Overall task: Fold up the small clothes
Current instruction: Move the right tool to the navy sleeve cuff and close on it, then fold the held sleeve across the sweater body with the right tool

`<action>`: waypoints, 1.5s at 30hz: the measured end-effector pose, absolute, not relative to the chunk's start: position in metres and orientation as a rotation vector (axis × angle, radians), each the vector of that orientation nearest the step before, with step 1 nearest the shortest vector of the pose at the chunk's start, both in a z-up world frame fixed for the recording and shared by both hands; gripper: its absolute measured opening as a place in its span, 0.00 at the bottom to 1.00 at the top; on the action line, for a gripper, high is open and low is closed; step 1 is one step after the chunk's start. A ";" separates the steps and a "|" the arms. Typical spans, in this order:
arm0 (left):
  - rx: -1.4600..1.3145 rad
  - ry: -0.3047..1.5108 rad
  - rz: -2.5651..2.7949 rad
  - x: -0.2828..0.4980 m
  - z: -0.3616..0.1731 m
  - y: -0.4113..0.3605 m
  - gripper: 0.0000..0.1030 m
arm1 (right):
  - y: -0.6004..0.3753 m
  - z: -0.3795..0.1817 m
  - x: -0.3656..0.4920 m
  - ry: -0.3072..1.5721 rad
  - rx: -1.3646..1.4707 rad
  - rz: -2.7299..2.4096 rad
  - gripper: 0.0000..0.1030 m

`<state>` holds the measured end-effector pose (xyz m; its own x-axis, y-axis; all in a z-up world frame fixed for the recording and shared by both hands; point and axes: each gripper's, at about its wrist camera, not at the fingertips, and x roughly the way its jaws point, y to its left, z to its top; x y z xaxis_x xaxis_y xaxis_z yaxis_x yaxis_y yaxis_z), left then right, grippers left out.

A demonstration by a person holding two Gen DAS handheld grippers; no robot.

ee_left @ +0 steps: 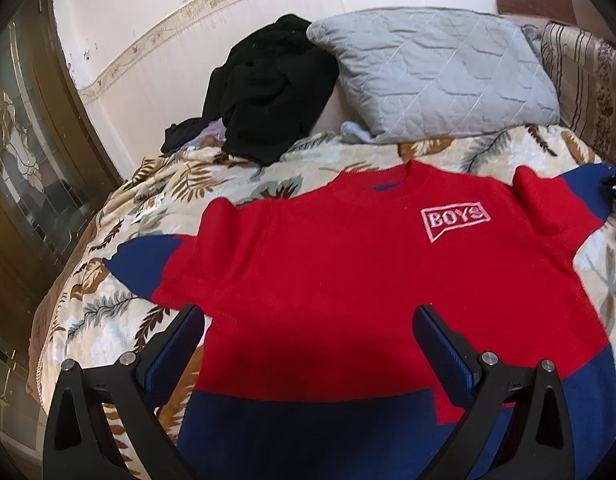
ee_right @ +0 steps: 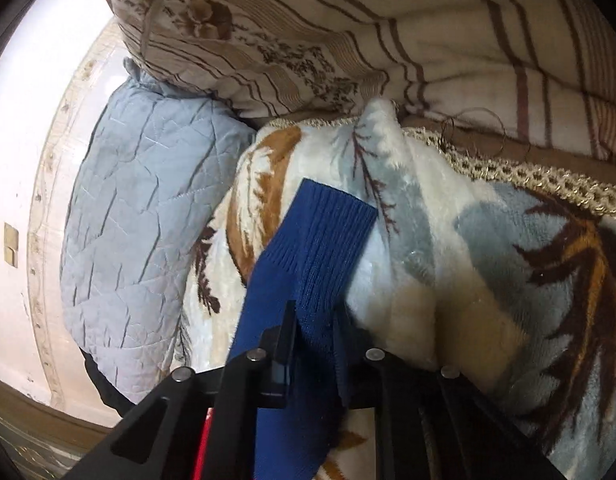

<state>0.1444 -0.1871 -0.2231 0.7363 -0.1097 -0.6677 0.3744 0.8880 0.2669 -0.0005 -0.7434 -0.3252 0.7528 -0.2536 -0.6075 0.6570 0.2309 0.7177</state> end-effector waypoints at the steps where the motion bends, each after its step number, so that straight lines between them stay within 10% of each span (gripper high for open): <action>1: 0.408 0.707 -0.272 0.145 -0.226 -0.187 1.00 | -0.742 -0.324 -0.002 0.402 1.192 -0.652 0.17; 15: 0.448 0.944 -0.269 0.169 -0.286 -0.189 1.00 | -0.749 -0.330 -0.004 0.382 1.210 -0.696 0.26; 24: 0.356 1.036 -0.301 0.177 -0.302 -0.175 1.00 | -0.727 -0.289 0.020 0.368 1.056 -0.572 0.13; 36: 0.294 1.101 -0.342 0.178 -0.289 -0.145 1.00 | -0.543 -0.182 0.110 0.370 0.939 -0.050 0.13; 45: 0.164 0.932 -0.093 0.202 -0.241 -0.052 1.00 | -0.371 -0.229 0.196 0.588 1.035 0.241 0.22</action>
